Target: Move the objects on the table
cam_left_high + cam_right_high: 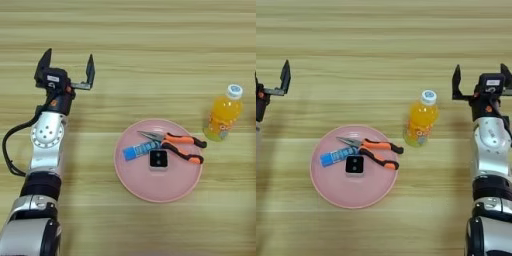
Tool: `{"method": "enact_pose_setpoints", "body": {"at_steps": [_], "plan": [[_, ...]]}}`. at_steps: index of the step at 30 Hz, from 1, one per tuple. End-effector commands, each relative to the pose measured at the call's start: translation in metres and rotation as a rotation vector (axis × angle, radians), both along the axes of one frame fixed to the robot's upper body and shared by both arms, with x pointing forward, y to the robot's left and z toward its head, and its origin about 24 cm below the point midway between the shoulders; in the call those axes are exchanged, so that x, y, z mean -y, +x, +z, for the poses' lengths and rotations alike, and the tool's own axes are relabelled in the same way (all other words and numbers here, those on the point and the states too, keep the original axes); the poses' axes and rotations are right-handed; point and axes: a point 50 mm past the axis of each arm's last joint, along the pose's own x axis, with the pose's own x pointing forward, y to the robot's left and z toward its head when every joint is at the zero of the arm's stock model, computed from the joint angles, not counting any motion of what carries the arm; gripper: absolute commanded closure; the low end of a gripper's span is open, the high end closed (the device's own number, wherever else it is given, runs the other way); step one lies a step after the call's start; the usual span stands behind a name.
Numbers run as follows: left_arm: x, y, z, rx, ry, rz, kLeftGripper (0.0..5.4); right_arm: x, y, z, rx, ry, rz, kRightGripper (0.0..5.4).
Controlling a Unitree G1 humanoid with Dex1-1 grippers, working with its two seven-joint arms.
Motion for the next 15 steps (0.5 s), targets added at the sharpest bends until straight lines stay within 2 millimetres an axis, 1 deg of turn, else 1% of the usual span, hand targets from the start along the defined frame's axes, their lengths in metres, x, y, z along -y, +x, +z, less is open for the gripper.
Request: {"method": "enact_pose_setpoints", "body": {"at_steps": [1,11,15], "plan": [[0.0,-0.001,0.001,0.005,0.019,-0.003,0.0,-0.007,0.003,0.0,0.016,0.015,0.024,0.01],[0.0,-0.002,0.001,0.003,0.029,-0.014,0.0,-0.008,-0.001,-0.008,0.017,0.046,0.009,0.01],[0.002,-0.001,0.004,0.0,0.048,-0.05,0.0,-0.007,-0.002,-0.012,0.006,0.052,-0.007,0.01]]}}
